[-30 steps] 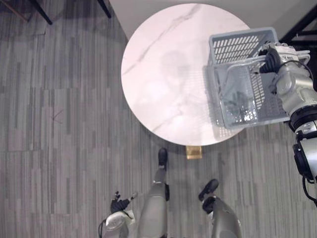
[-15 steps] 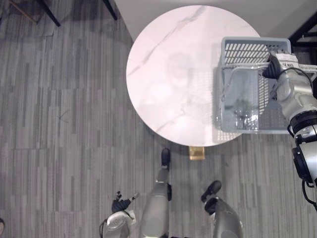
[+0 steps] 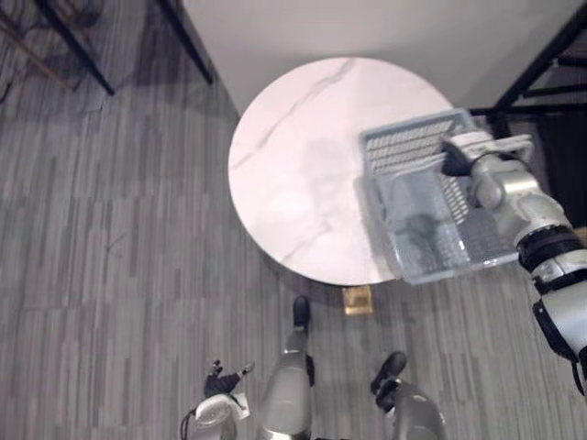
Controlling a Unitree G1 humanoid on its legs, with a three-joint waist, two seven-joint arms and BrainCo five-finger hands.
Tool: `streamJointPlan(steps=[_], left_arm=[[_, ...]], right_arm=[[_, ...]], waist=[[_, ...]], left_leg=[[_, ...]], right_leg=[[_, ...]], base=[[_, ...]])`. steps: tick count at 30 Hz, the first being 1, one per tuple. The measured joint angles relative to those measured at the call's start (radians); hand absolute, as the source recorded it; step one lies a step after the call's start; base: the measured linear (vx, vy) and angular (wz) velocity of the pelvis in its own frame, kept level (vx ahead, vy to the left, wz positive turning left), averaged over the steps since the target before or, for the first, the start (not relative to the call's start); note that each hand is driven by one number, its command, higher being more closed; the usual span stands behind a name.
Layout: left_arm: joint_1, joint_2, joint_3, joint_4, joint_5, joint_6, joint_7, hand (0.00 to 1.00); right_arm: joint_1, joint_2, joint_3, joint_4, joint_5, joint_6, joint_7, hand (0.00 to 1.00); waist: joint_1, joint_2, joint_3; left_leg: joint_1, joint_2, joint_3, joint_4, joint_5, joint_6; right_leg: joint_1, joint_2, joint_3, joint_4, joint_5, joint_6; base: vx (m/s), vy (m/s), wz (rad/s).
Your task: Pick vegetable in the basket
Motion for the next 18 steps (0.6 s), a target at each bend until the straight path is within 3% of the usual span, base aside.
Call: streamJointPlan(steps=[5,14,18], left_arm=[[0.011,0.004,0.015,0.003,0.042,0.017,-0.031,0.0],[0.106,0.013,0.002,0.041,0.101,0.024,-0.071,0.0],[0.131,0.014,-0.029,0.042,0.11,0.024,-0.088,0.0]], right_arm=[[0.204,-0.027,0.044,-0.286,0.098,-0.075,0.067,1.0],[0.571,-0.213,0.034,-0.611,0.143,-0.166,0.119,1.0],[0.798,-0.24,-0.093,-0.625,0.123,-0.198,0.126,1.0]], waist=[[-0.048,-0.069,-0.103],[-0.096,-0.077,-0.267],[-0.109,-0.069,-0.293]], left_leg=[[0.046,0.016,0.036,0.002,-0.002,-0.003],[0.112,0.039,0.102,-0.003,-0.046,-0.015],[0.148,0.041,0.148,-0.003,-0.058,-0.023]], right_leg=[[0.033,0.016,0.037,-0.03,0.0,-0.001],[0.058,0.046,0.112,-0.064,0.004,-0.002],[0.065,0.05,0.16,-0.08,0.014,0.001]], base=[[0.07,-0.058,-0.22],[0.02,-0.023,-0.25],[0.01,0.004,-0.3]])
